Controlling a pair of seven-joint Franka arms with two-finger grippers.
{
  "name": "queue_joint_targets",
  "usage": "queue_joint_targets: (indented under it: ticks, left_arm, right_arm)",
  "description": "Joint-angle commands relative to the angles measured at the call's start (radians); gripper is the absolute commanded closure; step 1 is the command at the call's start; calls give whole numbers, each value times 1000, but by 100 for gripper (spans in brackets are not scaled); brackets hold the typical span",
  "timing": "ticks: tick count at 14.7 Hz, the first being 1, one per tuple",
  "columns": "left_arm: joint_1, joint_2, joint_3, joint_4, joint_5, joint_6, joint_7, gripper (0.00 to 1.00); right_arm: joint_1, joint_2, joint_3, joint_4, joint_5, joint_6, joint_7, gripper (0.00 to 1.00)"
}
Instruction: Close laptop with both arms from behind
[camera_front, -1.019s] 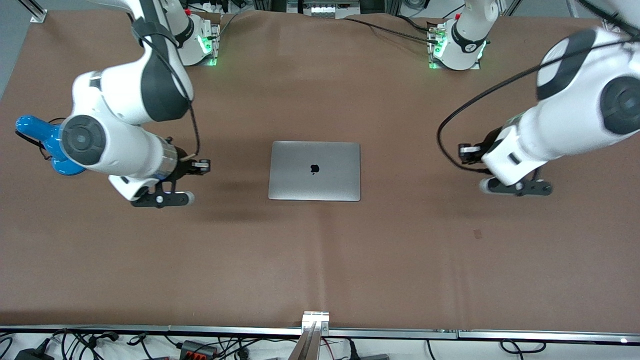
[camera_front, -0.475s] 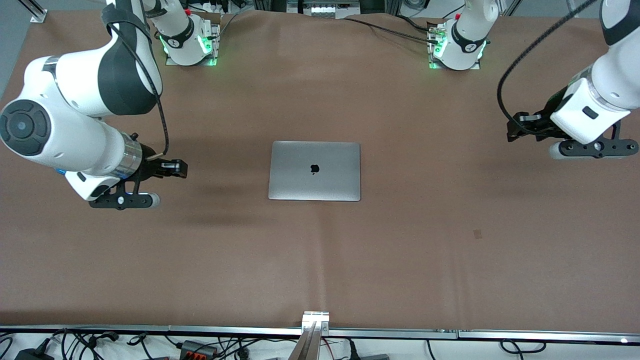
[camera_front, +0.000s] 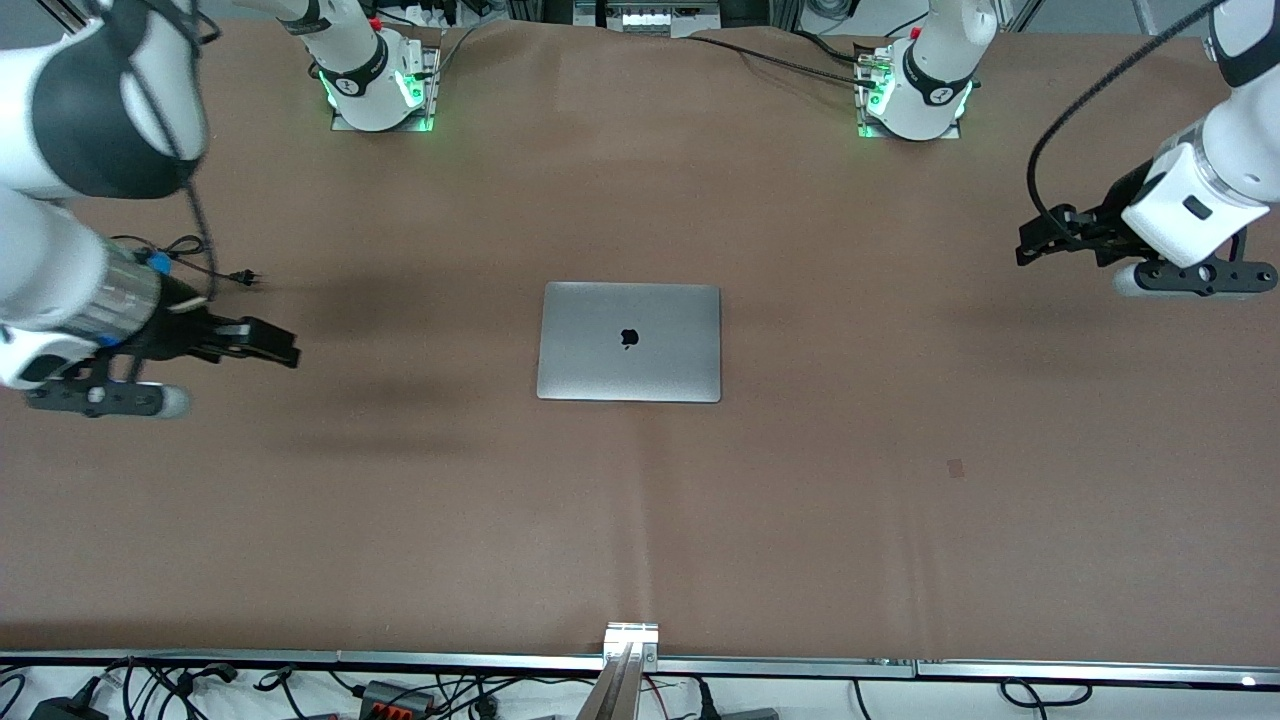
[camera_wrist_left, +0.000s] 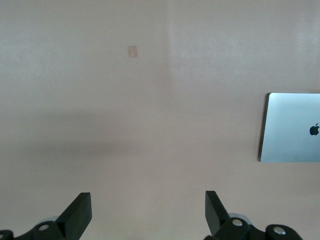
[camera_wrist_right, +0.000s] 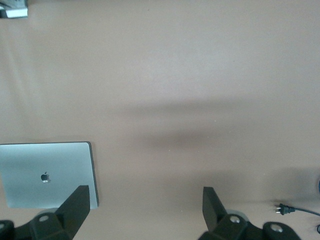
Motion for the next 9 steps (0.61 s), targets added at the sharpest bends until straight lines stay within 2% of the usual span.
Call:
queue_joint_targets:
  ticks: [1,2,3,4,9]
  left_arm:
    - [-30,-48,29,-54,18,20,29,0]
    - [-30,-48,27,-56,18,22,46,0]
    - [-27,-34,20,-42,19,20,48,0]
    - [-25,-31,15,-32,21,22,37,0]
    - [-27,-14,12,-8,22,-1,34,0]
  right_arm:
    - [-231,-81,265,-15,-145,6,-27,0]
    - [-313,-118,362,-48,-231,13,-47,0]
    - [-381,-148,431,-81,-281,30,-68,0]
    - [-415,-164,447,-104,-286,44,-84,0]
    - [-428,-175,444,-120,-295,18,-114,0]
